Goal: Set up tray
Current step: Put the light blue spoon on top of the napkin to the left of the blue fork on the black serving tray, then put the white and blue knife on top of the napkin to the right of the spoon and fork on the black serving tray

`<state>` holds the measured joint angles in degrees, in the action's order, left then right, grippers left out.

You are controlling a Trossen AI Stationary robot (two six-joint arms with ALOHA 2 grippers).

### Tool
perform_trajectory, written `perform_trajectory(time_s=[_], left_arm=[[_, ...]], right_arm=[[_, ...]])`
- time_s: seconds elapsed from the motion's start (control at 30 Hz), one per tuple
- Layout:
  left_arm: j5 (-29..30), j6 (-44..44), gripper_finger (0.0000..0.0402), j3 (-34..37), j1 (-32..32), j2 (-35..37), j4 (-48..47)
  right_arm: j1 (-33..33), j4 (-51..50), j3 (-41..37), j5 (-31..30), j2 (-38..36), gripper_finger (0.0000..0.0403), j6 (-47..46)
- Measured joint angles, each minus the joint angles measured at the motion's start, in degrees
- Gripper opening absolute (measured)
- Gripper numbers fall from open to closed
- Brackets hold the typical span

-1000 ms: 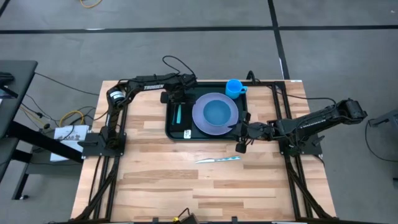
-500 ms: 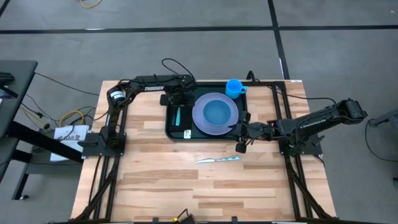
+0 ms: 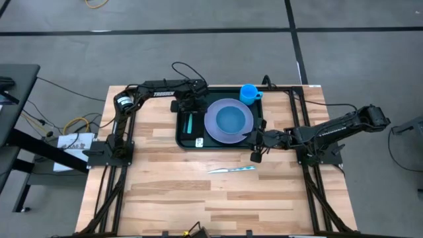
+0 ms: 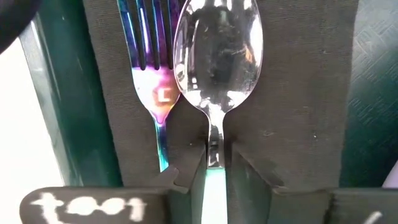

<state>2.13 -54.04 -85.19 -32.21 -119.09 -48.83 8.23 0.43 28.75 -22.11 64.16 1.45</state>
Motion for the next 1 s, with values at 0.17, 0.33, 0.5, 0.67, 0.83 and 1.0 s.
perform_trajectory(time_s=[0.17, 0.33, 0.5, 0.67, 0.83, 1.0], left_arm=[[0.0, 0.0, 0.0093, 0.0, 0.0, 0.0, 0.5], [-1.6, 0.8, 0.0114, -0.2, -0.1, 0.0, 0.5], [-1.9, 1.0, 0.0124, -0.2, -0.2, 0.0, 0.4], [-1.9, 1.0, 0.0125, -0.3, -0.2, 0.0, 0.3], [-3.2, 1.6, 0.0125, -0.3, -0.4, 0.0, 0.0], [-7.5, 2.5, 0.0125, -0.3, -1.4, 0.2, -1.7]], right_arm=[[0.0, 0.0, 0.0, 0.0, 0.0, 0.0131, 0.0], [0.0, 0.0, 0.0, 0.0, 0.0, 0.0131, 0.0], [0.0, 0.0, 0.0, 0.0, 0.0, 0.0131, 0.0], [0.0, 0.0, 0.0, 0.0, 0.0, 0.0131, 0.0], [0.0, 0.0, 0.0, 0.0, 0.0, 0.0131, 0.0], [0.0, 0.0, 0.0, 0.0, 0.0, 0.0131, 0.0]])
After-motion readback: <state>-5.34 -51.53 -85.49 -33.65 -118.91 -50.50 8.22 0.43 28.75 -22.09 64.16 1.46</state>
